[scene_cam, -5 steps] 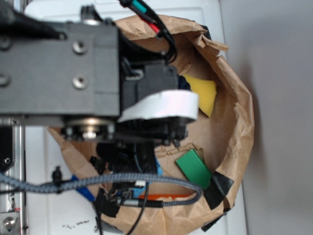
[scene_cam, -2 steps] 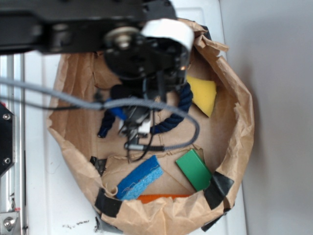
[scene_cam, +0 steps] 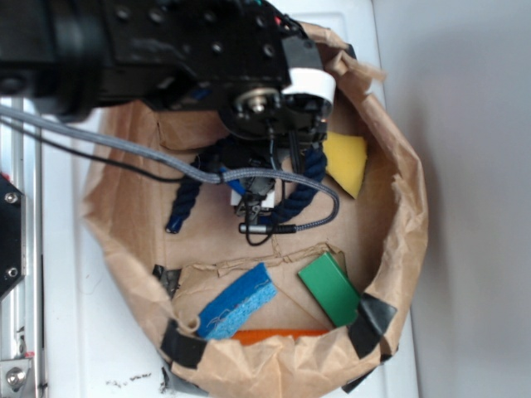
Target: Grab the blue rope.
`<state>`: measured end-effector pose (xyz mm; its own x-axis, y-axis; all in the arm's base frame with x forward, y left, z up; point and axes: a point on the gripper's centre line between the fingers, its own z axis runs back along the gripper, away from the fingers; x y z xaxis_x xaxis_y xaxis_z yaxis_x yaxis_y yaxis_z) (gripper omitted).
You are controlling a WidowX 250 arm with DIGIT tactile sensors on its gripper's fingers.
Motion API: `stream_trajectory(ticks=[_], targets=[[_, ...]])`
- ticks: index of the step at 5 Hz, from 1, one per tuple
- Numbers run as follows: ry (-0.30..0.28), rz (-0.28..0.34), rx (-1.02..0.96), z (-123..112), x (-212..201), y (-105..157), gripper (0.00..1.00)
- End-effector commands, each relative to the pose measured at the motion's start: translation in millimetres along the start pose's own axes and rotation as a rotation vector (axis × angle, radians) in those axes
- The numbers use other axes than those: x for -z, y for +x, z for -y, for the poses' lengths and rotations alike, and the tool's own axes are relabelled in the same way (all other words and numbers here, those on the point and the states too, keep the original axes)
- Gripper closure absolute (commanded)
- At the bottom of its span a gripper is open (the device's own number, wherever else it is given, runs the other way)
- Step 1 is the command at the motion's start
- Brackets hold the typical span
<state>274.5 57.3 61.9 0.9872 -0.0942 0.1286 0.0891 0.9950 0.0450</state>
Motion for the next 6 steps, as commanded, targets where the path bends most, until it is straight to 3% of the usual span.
stream_trajectory(ticks=[1,2,3,6], targets=[[0.016,0.034,0.03,18,26,13,0.0],[0.029,0.087,0.04,25,39,11,0.0],[-0.008,0.159,0.058,26,39,5,1.0],[-0.011,0.175,0.052,28,25,1,1.0]])
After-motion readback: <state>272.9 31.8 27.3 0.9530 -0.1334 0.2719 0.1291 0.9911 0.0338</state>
